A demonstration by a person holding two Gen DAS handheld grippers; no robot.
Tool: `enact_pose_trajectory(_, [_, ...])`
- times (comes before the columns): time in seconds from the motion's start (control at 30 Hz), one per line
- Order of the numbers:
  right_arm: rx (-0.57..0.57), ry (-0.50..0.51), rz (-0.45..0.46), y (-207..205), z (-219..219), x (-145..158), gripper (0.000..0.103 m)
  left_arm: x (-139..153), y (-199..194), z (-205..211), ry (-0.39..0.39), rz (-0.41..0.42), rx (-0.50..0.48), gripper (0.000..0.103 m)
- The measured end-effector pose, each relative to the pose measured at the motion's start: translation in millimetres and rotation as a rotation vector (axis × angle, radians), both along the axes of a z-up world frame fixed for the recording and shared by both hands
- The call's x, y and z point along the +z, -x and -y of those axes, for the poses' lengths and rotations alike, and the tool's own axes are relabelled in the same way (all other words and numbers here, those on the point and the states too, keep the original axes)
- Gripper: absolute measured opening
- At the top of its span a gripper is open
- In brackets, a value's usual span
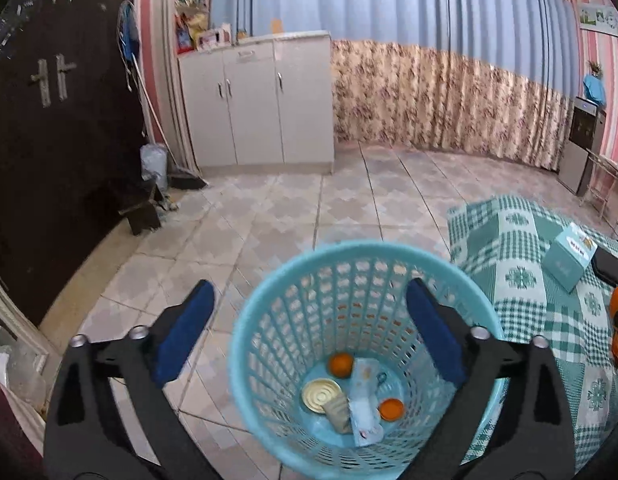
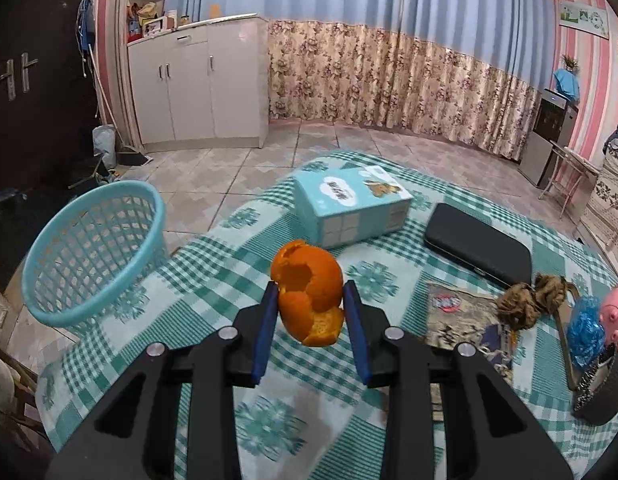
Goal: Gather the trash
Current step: 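Carry slip and orange peel over the blue basket and open both tools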
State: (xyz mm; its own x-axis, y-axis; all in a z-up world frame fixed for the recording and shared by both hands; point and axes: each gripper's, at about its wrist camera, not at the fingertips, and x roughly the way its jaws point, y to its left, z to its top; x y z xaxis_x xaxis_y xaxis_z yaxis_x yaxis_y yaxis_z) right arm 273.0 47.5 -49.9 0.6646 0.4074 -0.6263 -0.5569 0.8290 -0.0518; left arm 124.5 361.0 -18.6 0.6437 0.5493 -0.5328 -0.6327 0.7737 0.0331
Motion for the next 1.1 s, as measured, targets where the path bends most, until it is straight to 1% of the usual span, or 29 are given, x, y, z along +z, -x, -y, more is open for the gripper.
enact_pose_trajectory(0.17, [0.049,-0.026,0.012,6,-33,7,0.034,7,13,-3,-0.008,0.036,0.000,0.098])
enact_pose_trajectory(0.3, [0.102,-0.045,0.014,14,-71,9,0.034,-1,18,-12,0.028,0.051,0.016,0.098])
enact_pose_trajectory(0.43, [0.187,-0.047,0.028,28,-114,6,0.034,-16,18,-21,0.038,0.017,0.036,0.098])
enact_pose_trajectory(0.5, [0.239,-0.038,0.041,37,-138,4,0.034,-21,22,-24,0.041,0.012,0.043,0.098])
enact_pose_trajectory(0.6, [0.288,-0.029,0.042,42,-162,0,0.033,-27,28,-30,0.058,0.009,0.054,0.098])
enact_pose_trajectory(0.73, [0.305,-0.037,0.019,41,-179,-4,0.034,-36,37,-38,0.065,0.002,0.082,0.098])
enact_pose_trajectory(0.87, [0.289,-0.058,-0.036,32,-188,-10,0.035,-40,38,-45,0.083,0.006,0.094,0.098])
enact_pose_trajectory(0.97, [0.291,-0.042,-0.044,29,-196,-14,0.036,-41,37,-47,0.082,0.004,0.096,0.098])
enact_pose_trajectory(1.0, [0.293,-0.045,-0.051,27,-197,-15,0.042,-41,37,-47,0.079,0.003,0.095,0.098])
enact_pose_trajectory(1.03, [0.294,-0.062,-0.056,27,-195,-14,0.058,-41,36,-46,0.070,0.002,0.095,0.098])
enact_pose_trajectory(1.1, [0.276,-0.077,-0.021,29,-188,-11,0.077,-40,36,-46,0.057,-0.001,0.095,0.098])
